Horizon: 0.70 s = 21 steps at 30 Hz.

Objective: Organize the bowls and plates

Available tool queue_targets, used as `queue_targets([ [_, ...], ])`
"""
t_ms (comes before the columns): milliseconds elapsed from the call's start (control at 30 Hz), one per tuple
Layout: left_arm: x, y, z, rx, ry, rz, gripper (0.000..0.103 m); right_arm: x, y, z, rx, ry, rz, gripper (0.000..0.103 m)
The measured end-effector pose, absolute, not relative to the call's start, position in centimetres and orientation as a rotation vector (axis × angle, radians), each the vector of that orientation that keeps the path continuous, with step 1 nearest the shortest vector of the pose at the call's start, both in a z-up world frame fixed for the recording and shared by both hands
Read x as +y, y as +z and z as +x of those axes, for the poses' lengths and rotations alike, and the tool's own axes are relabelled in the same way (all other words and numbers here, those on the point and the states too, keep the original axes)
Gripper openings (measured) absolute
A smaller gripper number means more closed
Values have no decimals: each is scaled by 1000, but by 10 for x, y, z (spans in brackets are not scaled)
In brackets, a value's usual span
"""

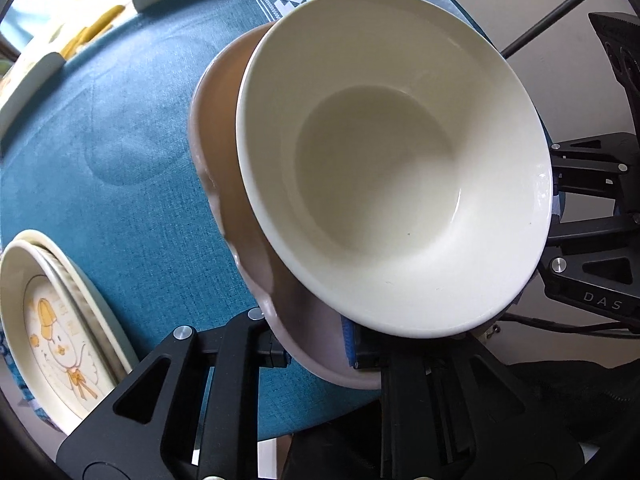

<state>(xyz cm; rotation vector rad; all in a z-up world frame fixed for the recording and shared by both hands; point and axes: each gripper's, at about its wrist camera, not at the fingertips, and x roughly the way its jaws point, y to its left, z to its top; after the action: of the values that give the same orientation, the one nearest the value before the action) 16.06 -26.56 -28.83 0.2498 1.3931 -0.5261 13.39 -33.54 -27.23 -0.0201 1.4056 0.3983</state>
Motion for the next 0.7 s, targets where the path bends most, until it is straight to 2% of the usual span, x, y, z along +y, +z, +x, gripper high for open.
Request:
queue_targets([
  [200,-250,-260,152,1345,-483,229,15,-324,-253,138,1367,424,-53,21],
  [333,-223,-221,147,1306,-431,208,15,-306,-223,138,1331,462,-107,21],
  [567,-160,-172,129,1253,-329,174,15,-257,-178,135,1269,562,-163,21],
  [700,-114,-162,128,1247,-312,170,15,-224,-169,129,1250,600,-186,21],
])
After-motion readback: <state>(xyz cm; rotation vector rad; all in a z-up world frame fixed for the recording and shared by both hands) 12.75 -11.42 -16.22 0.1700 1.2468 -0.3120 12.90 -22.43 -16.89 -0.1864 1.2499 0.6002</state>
